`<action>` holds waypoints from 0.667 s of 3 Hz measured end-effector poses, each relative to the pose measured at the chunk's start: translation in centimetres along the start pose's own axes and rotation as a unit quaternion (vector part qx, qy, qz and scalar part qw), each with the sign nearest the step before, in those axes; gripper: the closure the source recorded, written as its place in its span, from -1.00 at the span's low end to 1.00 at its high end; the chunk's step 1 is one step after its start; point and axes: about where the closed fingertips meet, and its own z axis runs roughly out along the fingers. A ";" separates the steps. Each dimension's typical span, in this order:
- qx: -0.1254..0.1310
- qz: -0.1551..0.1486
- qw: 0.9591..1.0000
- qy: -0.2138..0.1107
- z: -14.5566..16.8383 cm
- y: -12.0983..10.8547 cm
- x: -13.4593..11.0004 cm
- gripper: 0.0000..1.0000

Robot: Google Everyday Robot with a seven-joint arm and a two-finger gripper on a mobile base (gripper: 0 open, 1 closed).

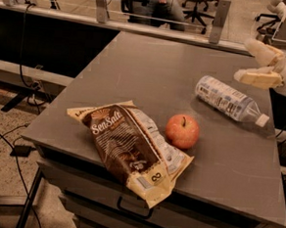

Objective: Place blue plastic bottle upright

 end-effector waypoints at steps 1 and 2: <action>-0.003 0.000 1.000 -0.001 0.4 0.1 0.0 -1.00; -0.003 0.000 1.000 -0.001 0.4 0.1 0.0 -1.00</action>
Offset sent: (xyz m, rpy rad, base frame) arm 0.0005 0.0028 0.0007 0.0000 0.0000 0.0046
